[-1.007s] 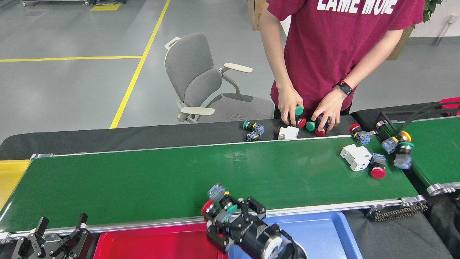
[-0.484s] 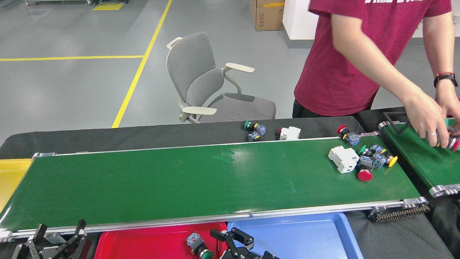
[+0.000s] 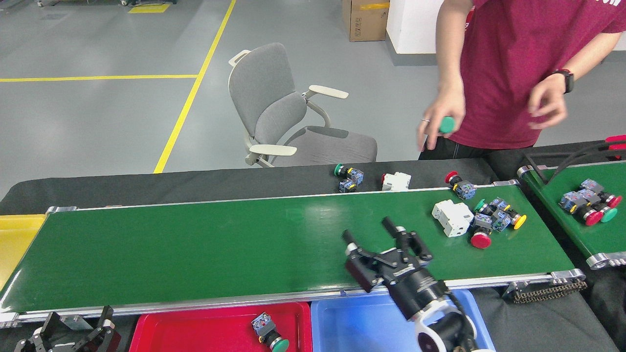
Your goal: Pick switch part from conveyor to tray
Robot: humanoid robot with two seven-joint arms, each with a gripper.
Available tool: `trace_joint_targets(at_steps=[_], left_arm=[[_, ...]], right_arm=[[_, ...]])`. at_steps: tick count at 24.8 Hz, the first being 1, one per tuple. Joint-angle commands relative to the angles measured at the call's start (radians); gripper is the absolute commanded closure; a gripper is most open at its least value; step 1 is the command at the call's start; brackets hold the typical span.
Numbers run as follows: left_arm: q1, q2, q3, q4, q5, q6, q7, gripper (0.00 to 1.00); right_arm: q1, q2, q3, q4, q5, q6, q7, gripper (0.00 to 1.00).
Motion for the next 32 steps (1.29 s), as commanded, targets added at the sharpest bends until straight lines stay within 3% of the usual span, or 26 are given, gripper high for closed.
trace_joint_targets(at_steps=[1,4,7,11,20,24,29,32], left_arm=[[0.000,0.002,0.007,-0.011,-0.002,-0.002,0.004,0.00],[0.003,0.004,0.007,-0.011,-0.002,-0.002,0.004,0.00],[0.005,0.002,0.007,-0.014,-0.002,0.001,0.004,0.00],[0.005,0.002,0.009,-0.016,-0.002,0.002,0.004,0.00],[-0.008,0.004,0.006,-0.011,-0.002,0.002,0.004,0.00],[-0.026,0.007,-0.002,-0.008,-0.003,0.002,0.004,0.00],[-0.028,0.007,-0.003,-0.008,-0.003,0.001,0.004,0.00],[-0.028,0.007,-0.005,-0.008,-0.003,0.001,0.004,0.00]], right_arm=[[0.033,-0.050,-0.006,-0.023,0.002,0.083,-0.023,0.01],[0.107,-0.118,-0.006,-0.029,0.002,0.085,-0.030,0.01],[0.133,-0.152,-0.020,-0.031,0.002,0.084,-0.046,0.01],[0.136,-0.155,-0.024,-0.031,0.016,0.088,-0.106,0.01],[0.127,-0.123,-0.018,-0.023,0.050,0.117,-0.079,0.01],[-0.004,-0.029,0.031,0.089,0.151,0.263,-0.053,0.01],[-0.223,0.003,0.161,0.362,0.165,0.423,-0.053,0.01],[-0.292,0.011,0.215,0.471,0.154,0.475,-0.053,0.01]])
